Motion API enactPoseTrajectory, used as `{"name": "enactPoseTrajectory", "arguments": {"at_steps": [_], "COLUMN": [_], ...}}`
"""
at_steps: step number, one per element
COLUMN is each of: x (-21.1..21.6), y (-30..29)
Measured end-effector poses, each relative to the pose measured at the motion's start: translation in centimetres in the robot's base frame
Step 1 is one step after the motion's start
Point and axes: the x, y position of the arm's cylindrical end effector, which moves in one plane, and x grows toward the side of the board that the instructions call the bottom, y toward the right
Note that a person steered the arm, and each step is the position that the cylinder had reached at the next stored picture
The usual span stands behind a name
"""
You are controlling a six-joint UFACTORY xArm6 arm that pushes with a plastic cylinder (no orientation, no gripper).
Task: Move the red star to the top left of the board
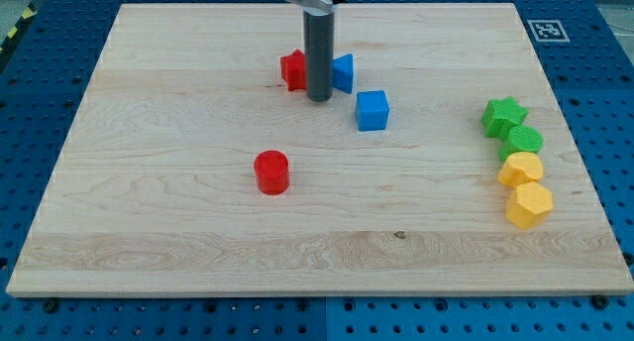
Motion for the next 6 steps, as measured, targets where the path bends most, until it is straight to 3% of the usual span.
{"name": "enactPoseTrajectory", "arguments": {"at_steps": [1, 3, 5, 6], "x": [-2.3, -7.9, -6.0, -8.8], "y": [-0.9, -11.6, -12.5, -16.5]}}
